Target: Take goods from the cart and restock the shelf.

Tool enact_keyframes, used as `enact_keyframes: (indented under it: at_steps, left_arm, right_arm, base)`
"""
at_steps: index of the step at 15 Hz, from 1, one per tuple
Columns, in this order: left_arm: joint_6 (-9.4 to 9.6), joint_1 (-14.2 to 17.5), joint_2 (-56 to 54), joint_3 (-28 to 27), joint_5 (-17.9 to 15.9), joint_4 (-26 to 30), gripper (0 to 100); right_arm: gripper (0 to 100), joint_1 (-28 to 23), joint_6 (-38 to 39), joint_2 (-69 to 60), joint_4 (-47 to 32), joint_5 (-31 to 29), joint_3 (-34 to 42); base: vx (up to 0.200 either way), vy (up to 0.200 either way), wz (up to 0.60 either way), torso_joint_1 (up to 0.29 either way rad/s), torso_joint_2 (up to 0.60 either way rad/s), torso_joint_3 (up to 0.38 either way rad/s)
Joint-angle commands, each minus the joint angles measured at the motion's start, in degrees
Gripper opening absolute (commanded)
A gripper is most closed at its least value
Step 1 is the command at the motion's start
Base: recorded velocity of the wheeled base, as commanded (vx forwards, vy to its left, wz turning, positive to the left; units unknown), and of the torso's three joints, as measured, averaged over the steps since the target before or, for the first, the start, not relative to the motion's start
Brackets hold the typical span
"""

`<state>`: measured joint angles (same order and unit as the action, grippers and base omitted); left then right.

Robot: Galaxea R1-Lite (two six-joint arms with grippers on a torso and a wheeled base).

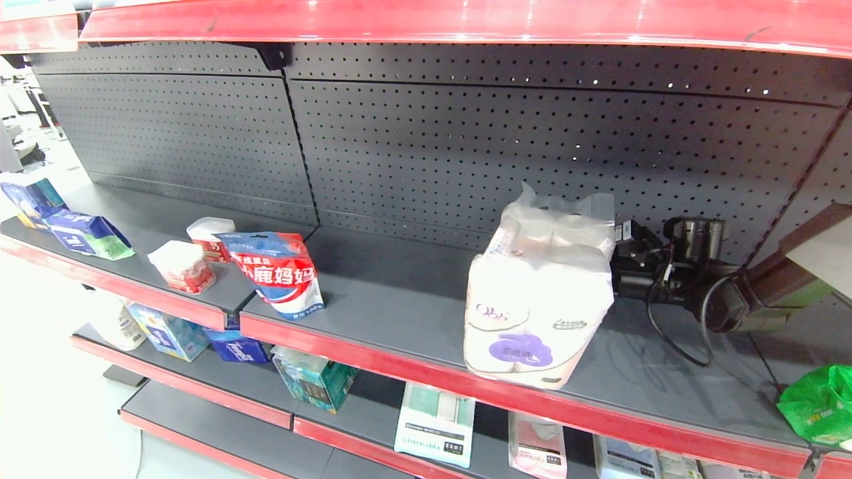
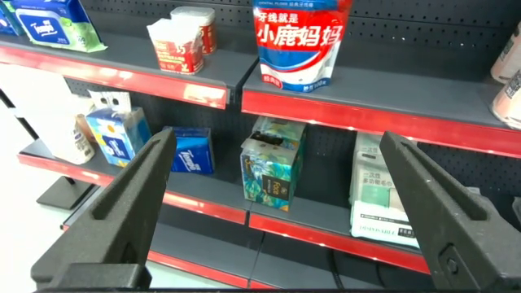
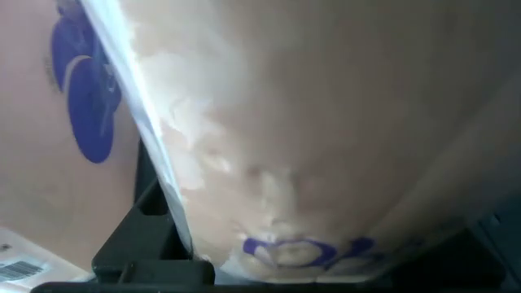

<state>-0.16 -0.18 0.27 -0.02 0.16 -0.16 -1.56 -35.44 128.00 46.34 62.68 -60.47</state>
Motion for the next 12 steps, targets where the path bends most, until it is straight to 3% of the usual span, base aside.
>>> enact_keyframes:
  at_steps: [1,12]
  left_arm:
    - [-0.02,0.0,0.0,0.0,0.0,0.0,100]
    - [-0.02,0.0,0.0,0.0,0.0,0.0,100]
  right_arm:
    - [0,-0.1,0.0,0.0,0.1,0.3,-0.3]
    - [0,-0.5,0.2,1.5,-0.1,3.4,-0.6]
  base:
    - [0.0,0.0,0.0,0.0,0.0,0.0]
    - [0.0,0.0,0.0,0.0,0.0,0.0]
